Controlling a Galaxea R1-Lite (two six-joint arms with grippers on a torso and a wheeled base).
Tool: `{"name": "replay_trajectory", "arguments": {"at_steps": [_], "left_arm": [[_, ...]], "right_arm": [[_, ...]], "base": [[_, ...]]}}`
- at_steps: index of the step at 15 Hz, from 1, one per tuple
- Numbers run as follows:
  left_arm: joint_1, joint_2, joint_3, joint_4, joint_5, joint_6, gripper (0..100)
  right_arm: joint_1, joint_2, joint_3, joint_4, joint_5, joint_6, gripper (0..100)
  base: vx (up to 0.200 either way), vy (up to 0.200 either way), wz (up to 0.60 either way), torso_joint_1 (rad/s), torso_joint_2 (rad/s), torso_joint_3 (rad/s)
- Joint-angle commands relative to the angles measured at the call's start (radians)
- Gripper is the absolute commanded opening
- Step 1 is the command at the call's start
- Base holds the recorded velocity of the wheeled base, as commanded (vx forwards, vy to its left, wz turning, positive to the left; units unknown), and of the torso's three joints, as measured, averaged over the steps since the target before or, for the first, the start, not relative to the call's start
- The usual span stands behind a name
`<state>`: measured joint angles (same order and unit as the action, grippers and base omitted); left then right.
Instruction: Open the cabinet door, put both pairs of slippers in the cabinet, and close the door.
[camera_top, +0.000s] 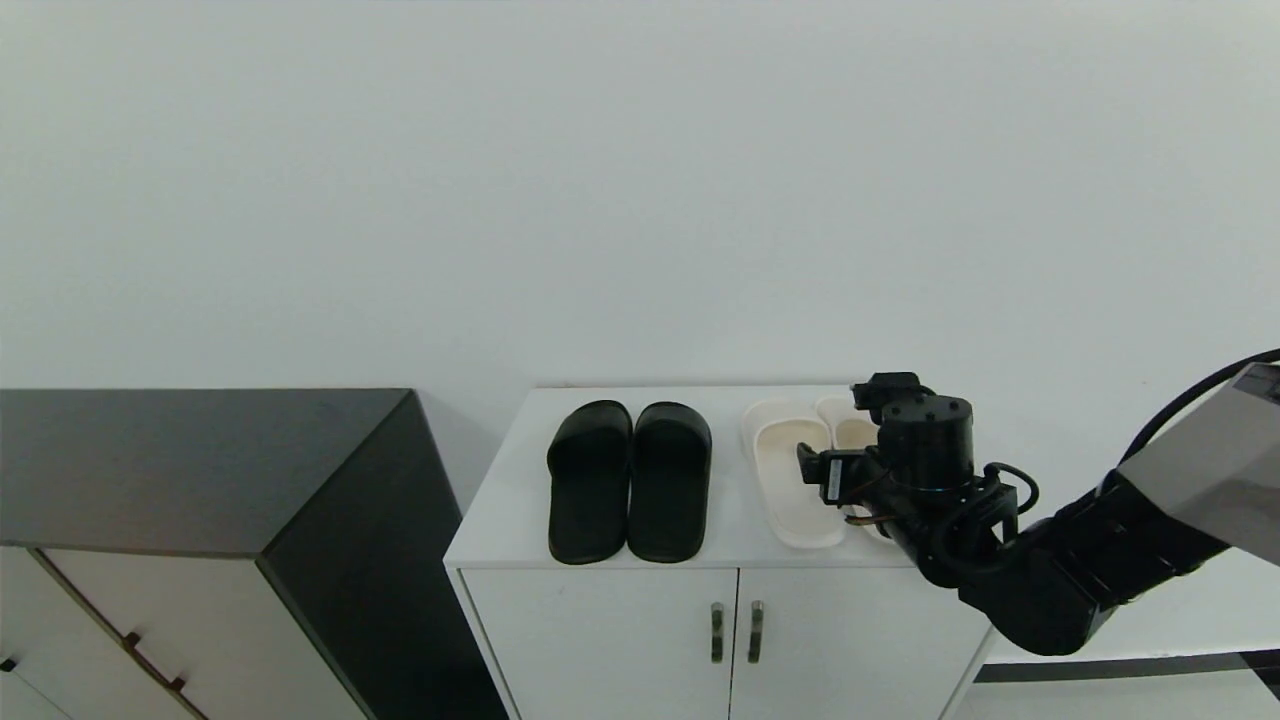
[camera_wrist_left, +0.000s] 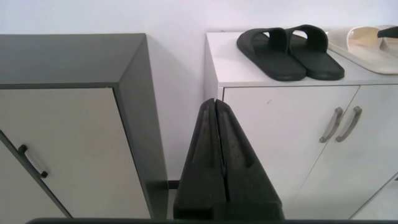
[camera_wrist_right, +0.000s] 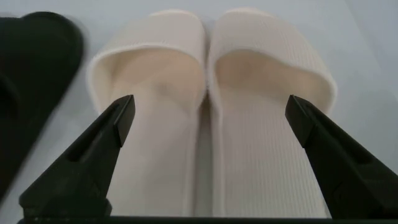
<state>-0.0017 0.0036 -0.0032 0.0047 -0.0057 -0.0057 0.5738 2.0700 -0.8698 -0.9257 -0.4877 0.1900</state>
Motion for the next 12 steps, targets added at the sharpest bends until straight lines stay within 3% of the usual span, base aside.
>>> {"name": "replay_trajectory", "arguments": {"at_steps": [1, 12], "left_arm": [[0.0, -0.001, 0.0, 0.001, 0.0, 0.0, 0], [0.0, -0.001, 0.0, 0.001, 0.0, 0.0, 0]], "right_arm": [[-0.005, 0.035, -0.028, -0.001, 0.003, 0.002, 100], [-0.045, 0.176, -0.216, 0.027, 0.029, -0.03, 100]], "base": [[0.0, 0.0, 0.0, 0.0, 0.0, 0.0], [0.0, 0.0, 0.0, 0.0, 0.0, 0.0]]}}
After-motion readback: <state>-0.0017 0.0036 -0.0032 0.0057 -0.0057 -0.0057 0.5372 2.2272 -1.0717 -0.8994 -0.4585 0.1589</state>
